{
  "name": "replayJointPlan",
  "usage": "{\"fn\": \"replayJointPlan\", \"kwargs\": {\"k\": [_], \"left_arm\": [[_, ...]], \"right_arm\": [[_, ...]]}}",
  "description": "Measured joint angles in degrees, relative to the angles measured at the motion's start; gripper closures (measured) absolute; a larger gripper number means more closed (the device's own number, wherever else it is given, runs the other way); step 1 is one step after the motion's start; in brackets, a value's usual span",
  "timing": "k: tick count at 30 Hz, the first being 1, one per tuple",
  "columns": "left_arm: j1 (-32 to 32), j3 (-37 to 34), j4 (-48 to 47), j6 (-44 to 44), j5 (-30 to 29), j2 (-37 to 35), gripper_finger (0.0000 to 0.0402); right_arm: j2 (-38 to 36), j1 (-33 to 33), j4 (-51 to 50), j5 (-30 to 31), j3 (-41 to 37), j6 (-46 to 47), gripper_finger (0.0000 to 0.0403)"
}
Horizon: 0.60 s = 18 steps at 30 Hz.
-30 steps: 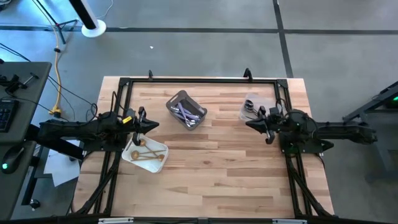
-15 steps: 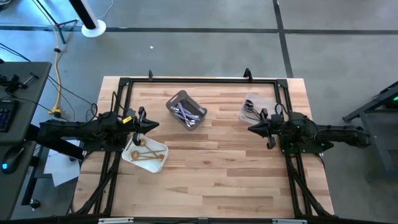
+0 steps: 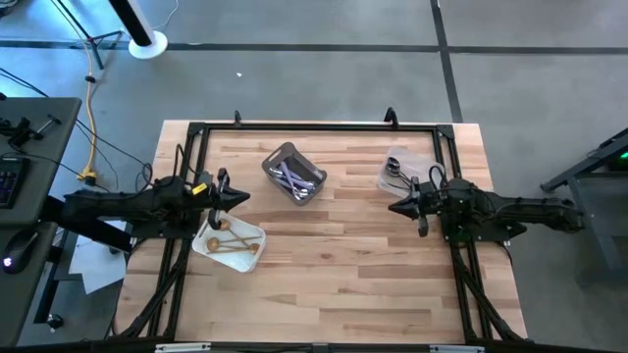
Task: Sort silverware by color (type)
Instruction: Return to Home Position
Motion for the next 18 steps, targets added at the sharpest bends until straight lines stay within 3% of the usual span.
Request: {"fn": "replayJointPlan", "kwargs": {"k": [8,18], "left_arm": [[0.09,0.04,-14.17,-0.03,0.05,-7.70,0.0401],[0.09,0.09,-13.95,0.04,0.02,-9.04,0.0401]], "right_arm": [[0.01,0.00,0.07,0.00,0.00,-0.01,0.0403],[0.01,0.00,0.07,-0.02,-0.02,-0.01,0.0402]]}}
